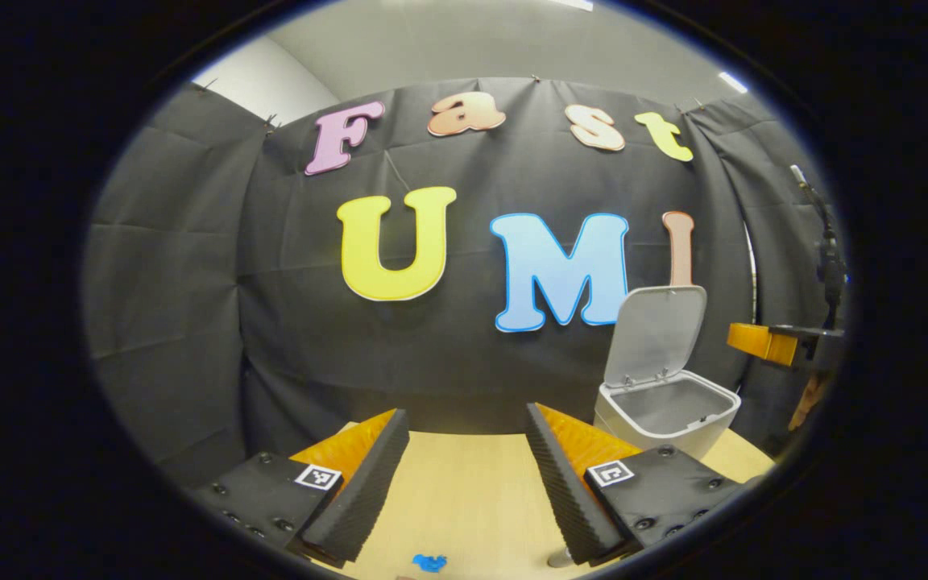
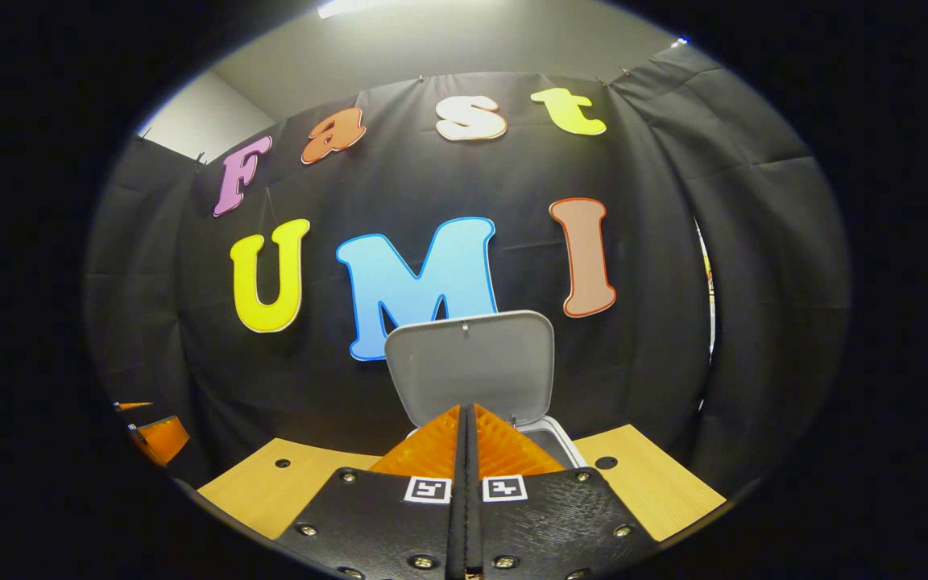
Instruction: Press the lid of the desktop garbage bin to open it, pick up the crumpled paper on the desktop and throw it into the bin, then pick up the pop can on the desktop and drop it into the bin, and finally close the garbage bin lid.
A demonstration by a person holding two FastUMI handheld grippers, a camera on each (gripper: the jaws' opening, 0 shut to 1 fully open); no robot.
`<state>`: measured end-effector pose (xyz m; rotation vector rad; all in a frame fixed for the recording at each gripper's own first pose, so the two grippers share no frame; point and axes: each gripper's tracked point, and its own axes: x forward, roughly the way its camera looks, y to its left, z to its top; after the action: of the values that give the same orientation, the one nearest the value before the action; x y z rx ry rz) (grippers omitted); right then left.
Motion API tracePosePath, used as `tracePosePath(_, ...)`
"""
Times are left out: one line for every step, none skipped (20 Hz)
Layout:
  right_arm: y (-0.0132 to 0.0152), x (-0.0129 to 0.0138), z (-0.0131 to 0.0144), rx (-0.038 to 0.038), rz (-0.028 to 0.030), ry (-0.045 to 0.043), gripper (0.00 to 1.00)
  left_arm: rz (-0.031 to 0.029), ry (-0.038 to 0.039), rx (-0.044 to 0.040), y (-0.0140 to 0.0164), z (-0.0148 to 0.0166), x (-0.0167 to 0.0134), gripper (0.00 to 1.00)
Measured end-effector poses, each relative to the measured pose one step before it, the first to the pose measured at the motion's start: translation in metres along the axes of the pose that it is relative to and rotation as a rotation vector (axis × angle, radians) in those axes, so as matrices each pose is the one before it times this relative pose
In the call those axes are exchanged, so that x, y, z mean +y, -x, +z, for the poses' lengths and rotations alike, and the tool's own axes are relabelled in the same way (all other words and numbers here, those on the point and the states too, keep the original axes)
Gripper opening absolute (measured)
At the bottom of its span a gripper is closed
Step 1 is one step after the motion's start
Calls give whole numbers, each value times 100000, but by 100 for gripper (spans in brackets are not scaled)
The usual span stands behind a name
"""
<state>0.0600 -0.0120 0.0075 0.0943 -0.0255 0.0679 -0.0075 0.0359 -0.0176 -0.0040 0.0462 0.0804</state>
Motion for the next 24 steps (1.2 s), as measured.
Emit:
tracePosePath(173, 141, 176, -928, -82, 640, 0, -224, 132, -184, -25, 149, -103, 96)
tracePosePath(58, -43, 149, -333, -368, 601, 0, -242, 205, -108, 147, 5, -17, 95)
tracePosePath(33, -49, 5, -312, -368, 405, 0, -169, 167, -60, -17, 20, 2, 95)
tracePosePath(-68, 19, 37, -224, 14, 0, 0, -150, 89, -71, -51, -61, 48, 96)
tracePosePath(148, 104, 155, 40, 400, -269, 0, 13, 47, 67, 11, -101, -20, 96)
tracePosePath(115, -57, -42, 27, 182, -152, 0, -38, 175, 186, 95, -138, 131, 96)
tracePosePath(21, 206, 24, -18, 886, -298, 0, 57, 267, 228, -89, 33, 95, 96)
tracePosePath(-31, 151, -37, -53, 753, -113, 0, 73, 292, 204, -112, -233, 22, 96)
tracePosePath(51, 72, 34, 146, 439, 17, 2, 155, 95, 263, 173, -257, 155, 95)
tracePosePath(-85, 11, -178, 134, 592, 4, 4, 273, 159, -137, -33, -35, 214, 95)
tracePosePath(50, 39, -116, 210, 240, 164, 12, -29, 75, -17, 68, -110, 69, 96)
tracePosePath(12, 127, -38, 374, 481, 122, 16, -16, -183, -210, -92, -137, 41, 96)
tracePosePath(142, 154, -31, 496, 875, 48, 27, 357, -711, -89, -36, -30, 167, 96)
tracePosePath(-151, 370, -183, 569, 1105, 76, 39, 419, -953, 33, 51, -200, 186, 96)
tracePosePath(-34, -187, -38, 430, -473, 634, 51, -229, -756, -28, -159, -271, 31, 96)
tracePosePath(150, -10, 111, -61, -2, 330, 63, -189, -222, -109, 69, -283, 26, 96)
tracePosePath(-7, 172, -50, -124, 608, -68, 63, -290, 171, -257, 36, -165, 25, 96)
tracePosePath(23, 35, 84, -160, 67, 7, 66, -328, 588, -168, 116, -216, 50, 96)
tracePosePath(98, -86, 49, -41, -196, 378, 66, -126, 1111, 433, -164, -513, 145, 96)
tracePosePath(-13, 67, -45, 120, -12, 221, 66, 370, 601, 622, -96, -404, 178, 96)
tracePosePath(83, 49, -34, 335, 234, 170, 66, 200, 508, 803, -153, -510, 123, 95)
tracePosePath(-54, 50, -181, 338, 204, 272, 66, -277, 330, 823, -48, -485, 46, 95)
tracePosePath(8, 80, -79, 427, 303, 477, 66, -230, 97, 1271, -60, -870, 210, 96)
tracePosePath(-10, 8, -201, 729, 138, 575, 66, 256, -13, 1300, -22, -705, 227, 96)
